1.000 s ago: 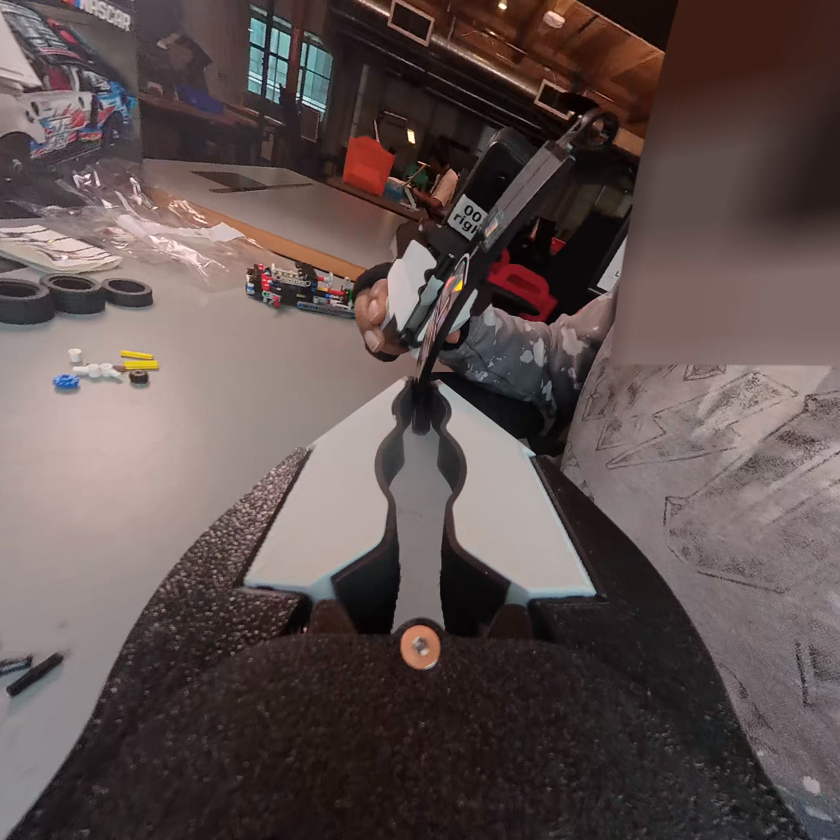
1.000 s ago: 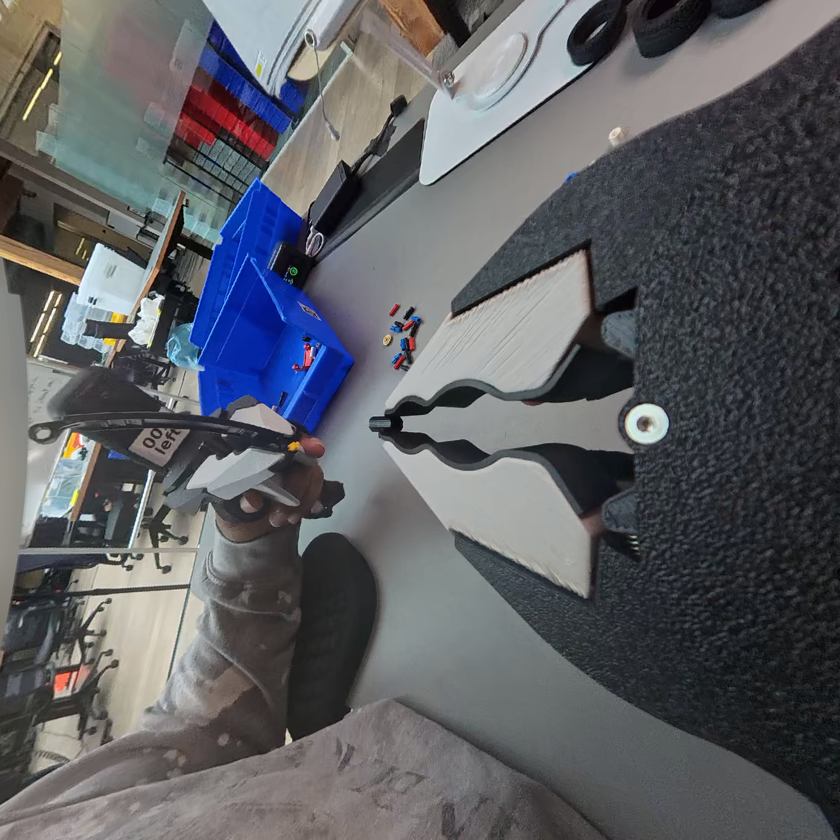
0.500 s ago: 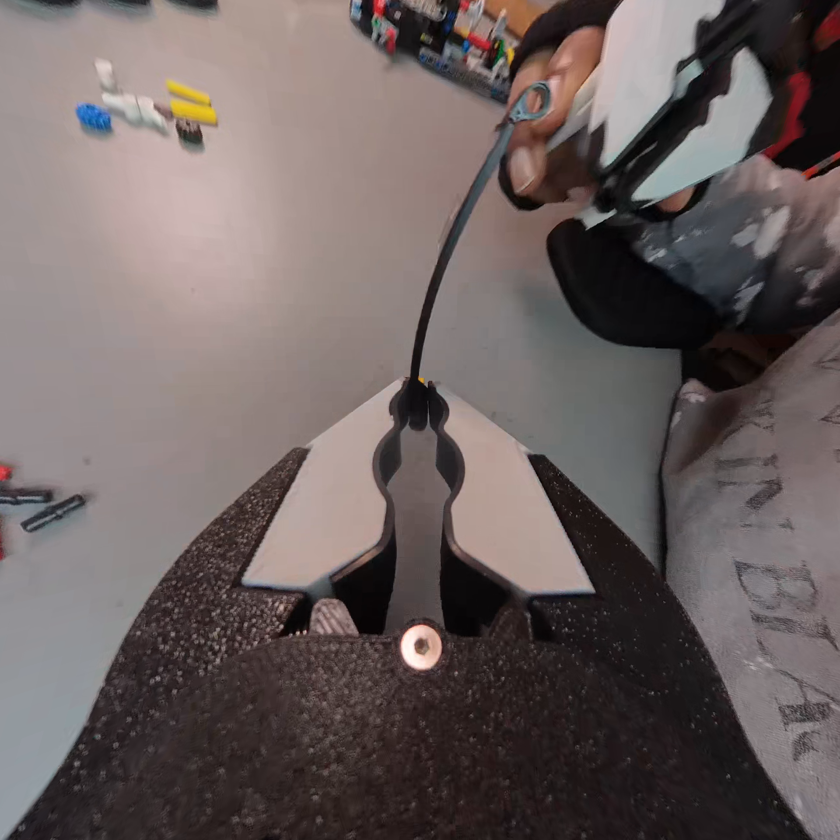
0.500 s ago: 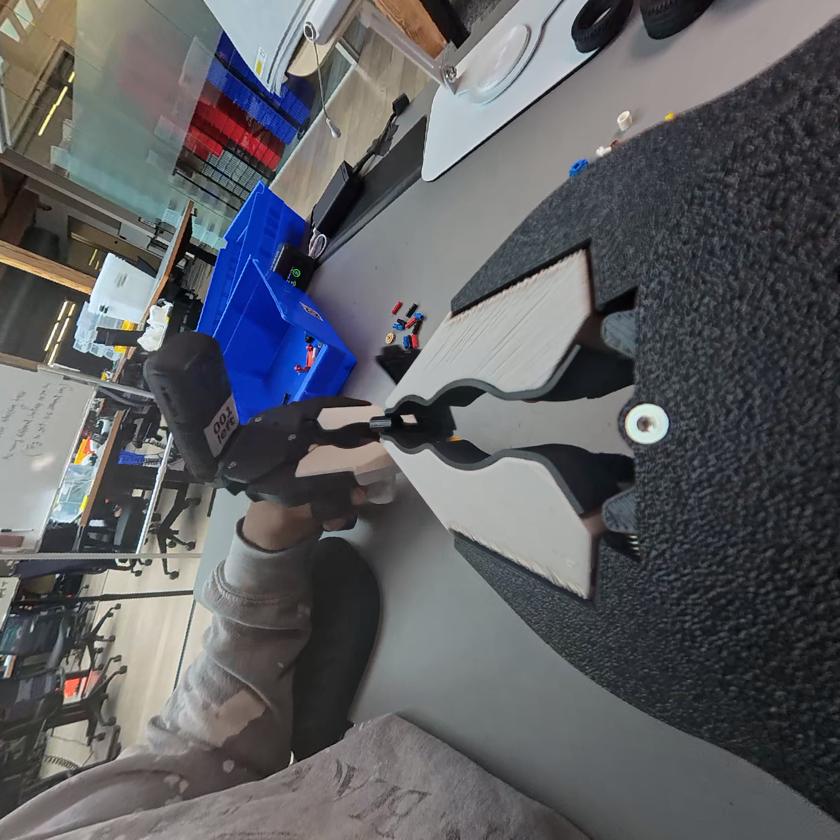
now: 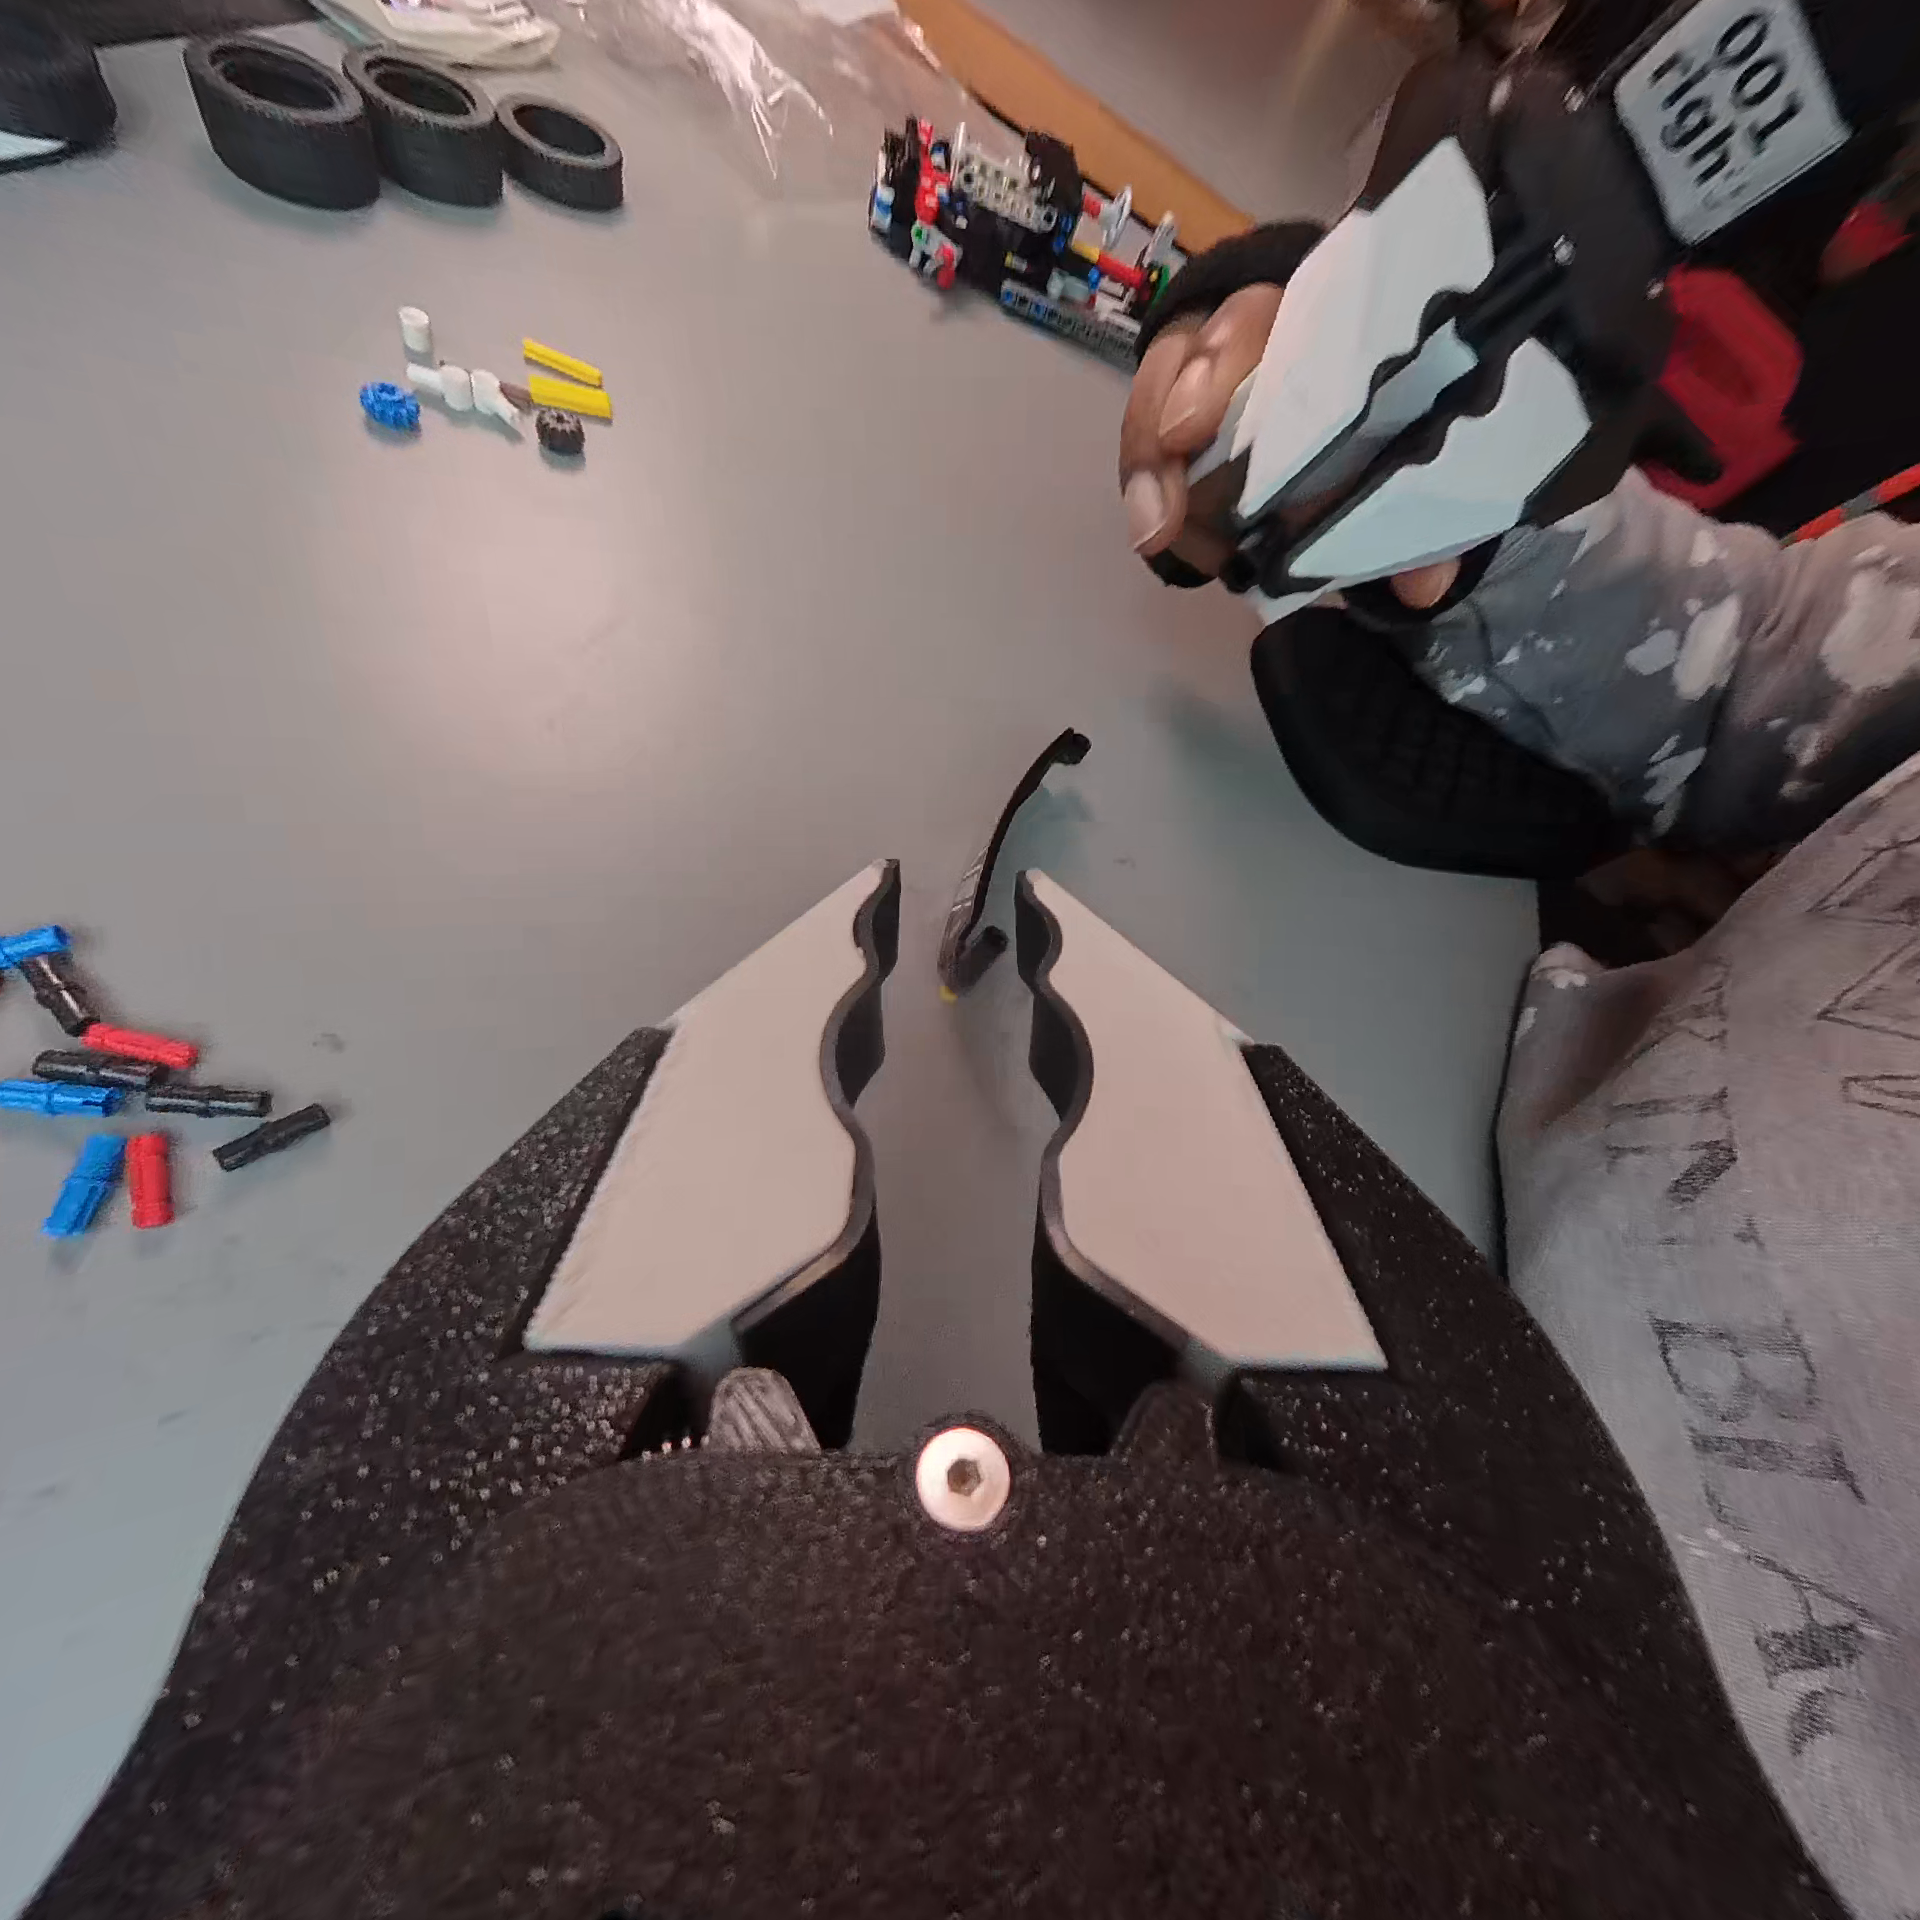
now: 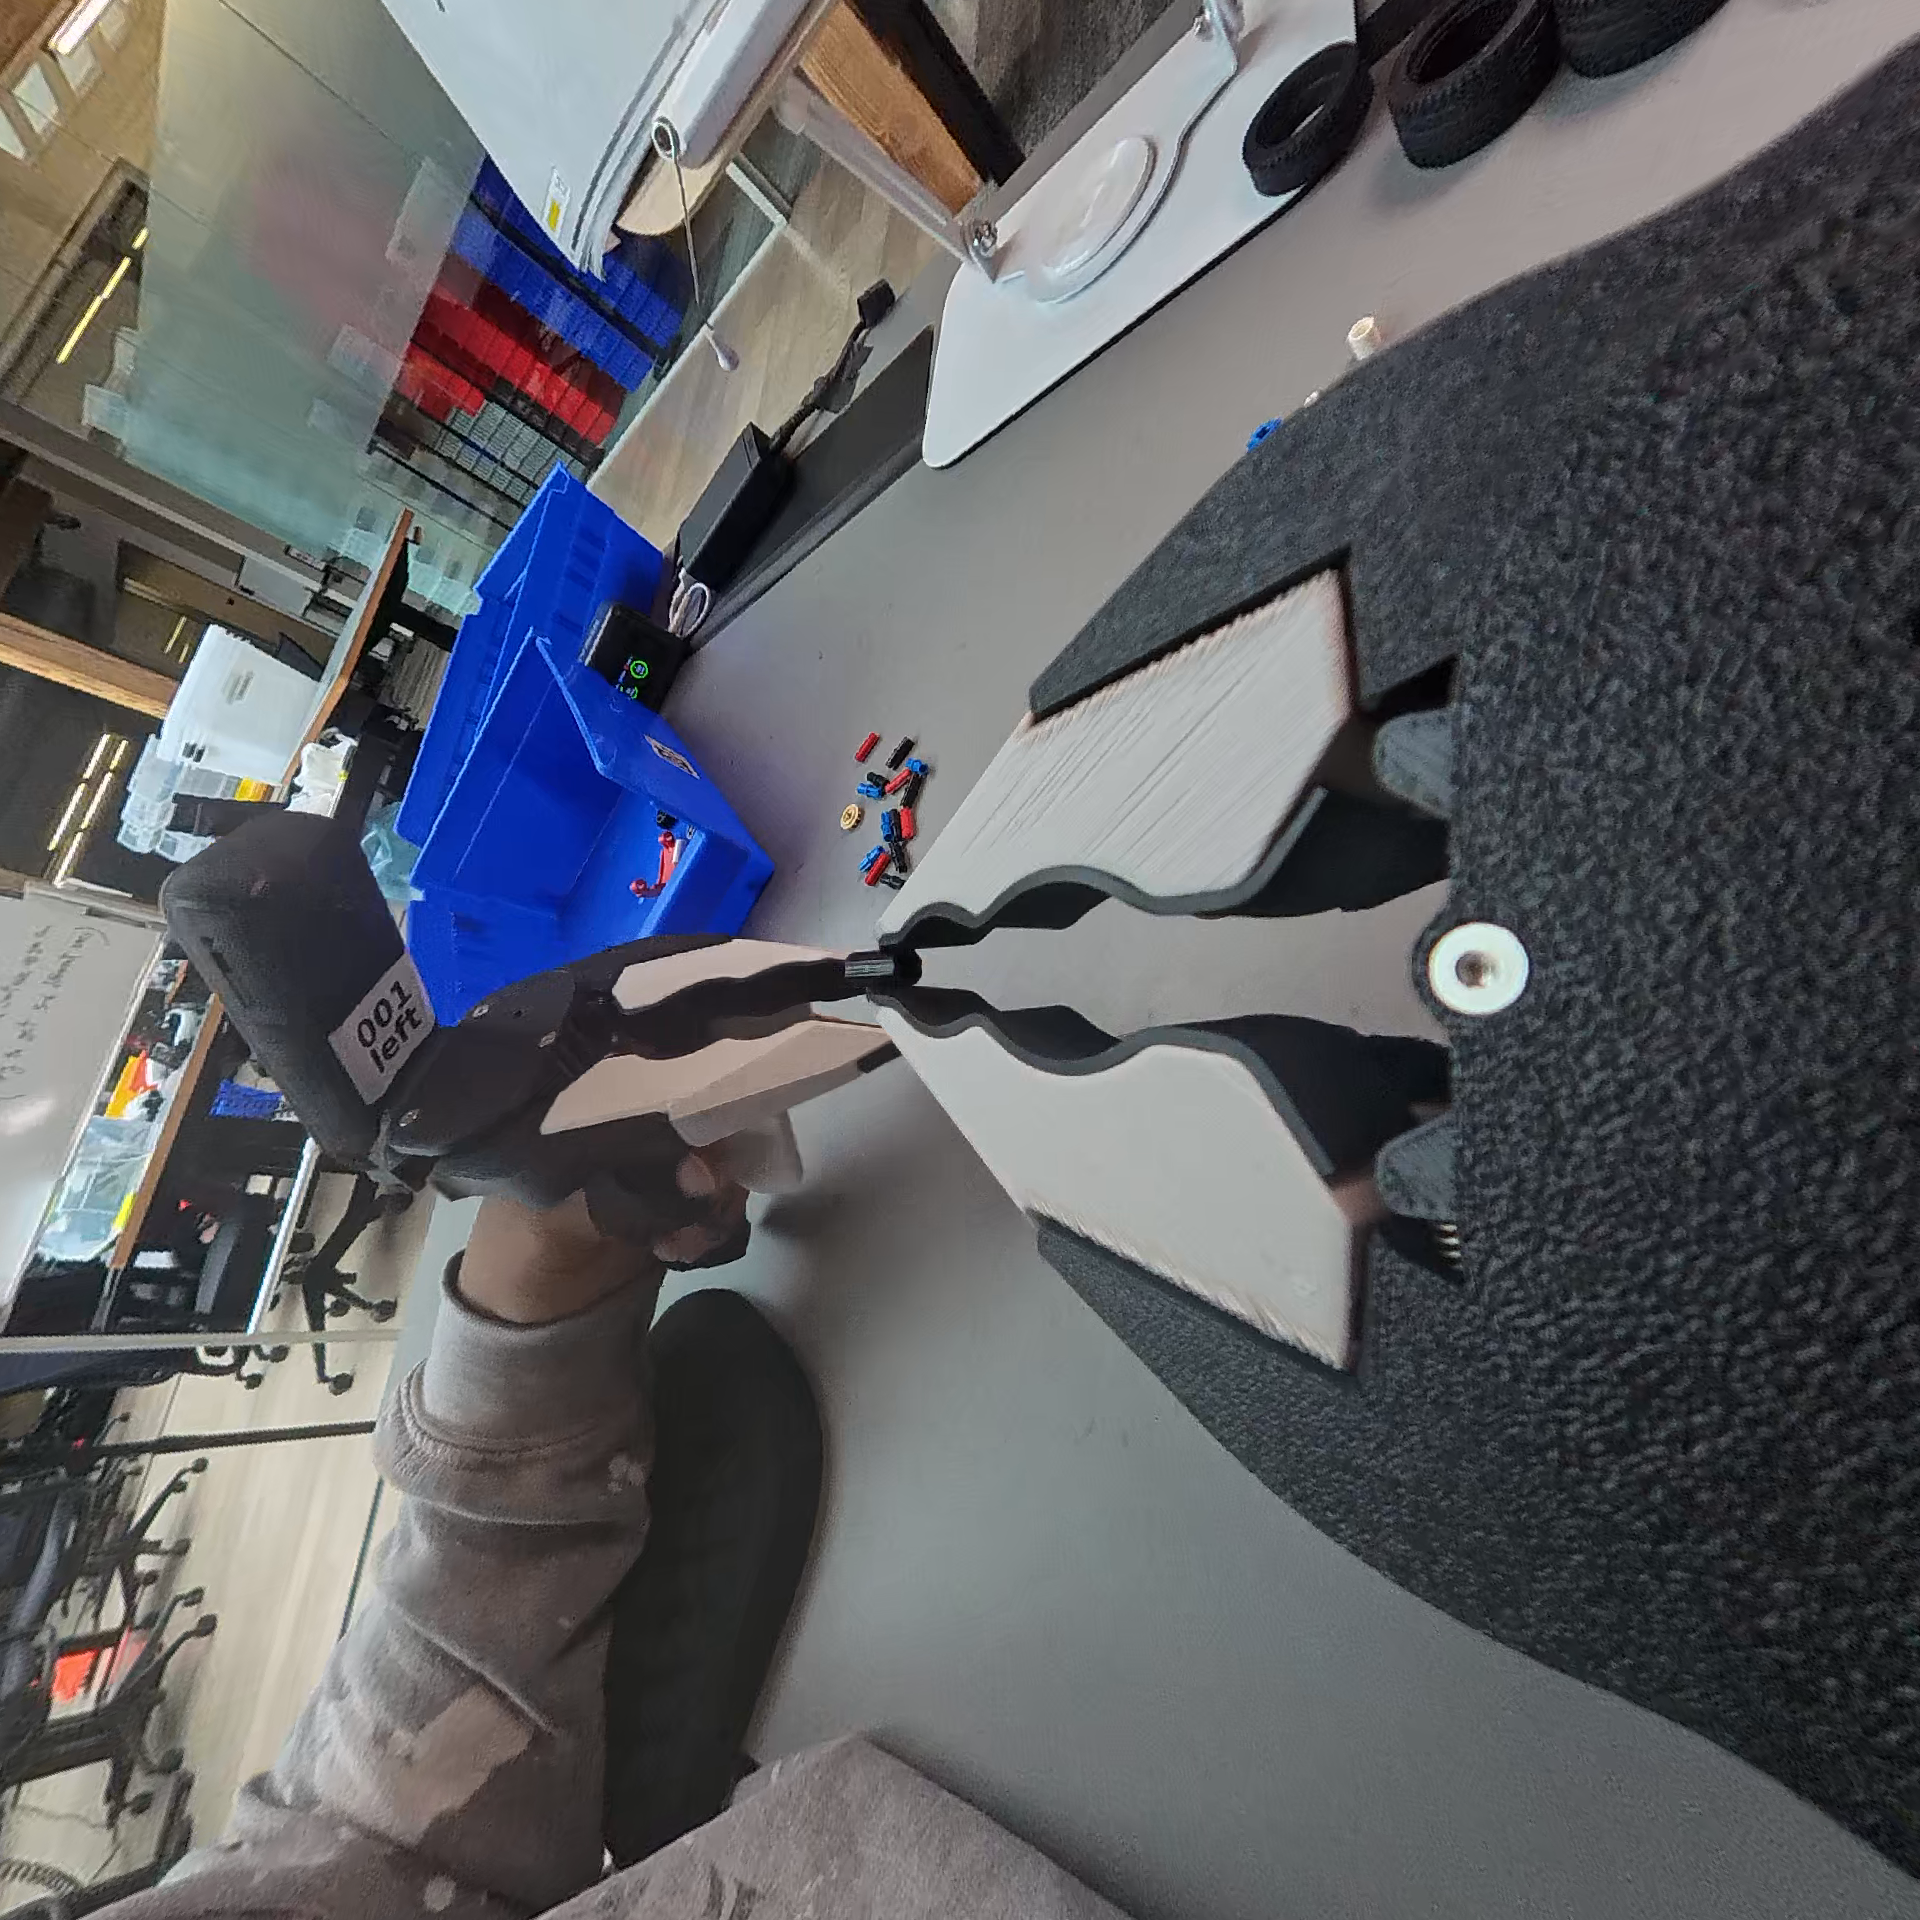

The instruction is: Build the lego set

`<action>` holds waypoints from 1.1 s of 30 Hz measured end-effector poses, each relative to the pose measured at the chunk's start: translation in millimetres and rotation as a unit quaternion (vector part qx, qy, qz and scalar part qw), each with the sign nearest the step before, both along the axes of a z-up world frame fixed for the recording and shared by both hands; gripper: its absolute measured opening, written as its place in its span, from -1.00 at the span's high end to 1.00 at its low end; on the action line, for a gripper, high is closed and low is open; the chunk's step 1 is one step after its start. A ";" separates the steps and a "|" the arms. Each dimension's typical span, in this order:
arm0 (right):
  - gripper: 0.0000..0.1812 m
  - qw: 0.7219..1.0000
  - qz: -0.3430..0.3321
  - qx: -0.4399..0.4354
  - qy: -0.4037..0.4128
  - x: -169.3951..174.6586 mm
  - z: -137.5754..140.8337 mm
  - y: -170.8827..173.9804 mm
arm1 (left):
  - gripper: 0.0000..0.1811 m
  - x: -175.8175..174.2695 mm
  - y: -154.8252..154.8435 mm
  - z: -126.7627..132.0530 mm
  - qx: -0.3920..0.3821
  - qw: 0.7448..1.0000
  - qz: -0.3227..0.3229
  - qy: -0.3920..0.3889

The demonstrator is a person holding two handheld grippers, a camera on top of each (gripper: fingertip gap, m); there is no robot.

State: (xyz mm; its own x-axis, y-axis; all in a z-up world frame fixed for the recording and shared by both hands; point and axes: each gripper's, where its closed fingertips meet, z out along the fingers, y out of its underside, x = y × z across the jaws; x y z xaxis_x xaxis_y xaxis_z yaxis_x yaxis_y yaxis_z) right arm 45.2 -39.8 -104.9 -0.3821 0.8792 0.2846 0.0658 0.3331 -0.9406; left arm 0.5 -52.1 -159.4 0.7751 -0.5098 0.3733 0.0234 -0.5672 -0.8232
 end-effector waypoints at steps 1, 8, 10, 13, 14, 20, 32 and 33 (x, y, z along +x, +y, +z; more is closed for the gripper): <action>0.96 1.000 0.000 0.001 -0.001 -0.5 -1.2 -0.4 | 0.79 -0.3 -0.9 7.2 0.009 1.000 -0.001 -0.024; 0.96 0.998 0.003 0.061 0.016 -7.8 -10.7 -17.2 | 0.78 29.1 -9.8 45.7 0.020 0.977 -0.064 -0.201; 0.96 0.996 0.000 0.080 0.032 -9.6 -8.2 -21.3 | 0.78 37.1 -11.4 47.0 0.016 0.974 -0.077 -0.211; 0.96 0.994 0.002 0.102 0.048 -9.5 -5.0 -26.7 | 0.90 41.1 -11.3 48.1 0.019 0.974 -0.079 -0.212; 0.95 0.993 0.003 0.106 0.051 -9.0 -4.3 -27.6 | 0.92 41.7 -12.7 49.5 0.021 0.973 -0.084 -0.213; 0.96 0.995 0.021 0.066 0.070 -6.4 12.9 -37.1 | 0.96 43.1 -22.6 67.1 0.028 0.955 -0.119 -0.272; 0.80 0.992 -0.013 0.075 -0.104 -1.1 -41.5 4.5 | 0.94 -187.1 -9.4 62.1 0.098 0.918 0.345 0.169; 0.74 0.986 -0.011 0.088 -0.138 -1.6 -57.2 4.3 | 0.95 -208.1 -16.3 54.3 0.074 0.895 0.384 0.213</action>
State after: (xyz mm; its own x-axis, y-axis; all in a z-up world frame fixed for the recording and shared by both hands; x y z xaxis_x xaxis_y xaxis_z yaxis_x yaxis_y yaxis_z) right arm 43.7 -35.5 -162.1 -0.4471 0.8346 0.3218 0.3201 0.4852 -0.8137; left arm -207.6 -68.4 -105.1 0.9741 0.2158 -0.0675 0.0257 -0.4025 -0.9151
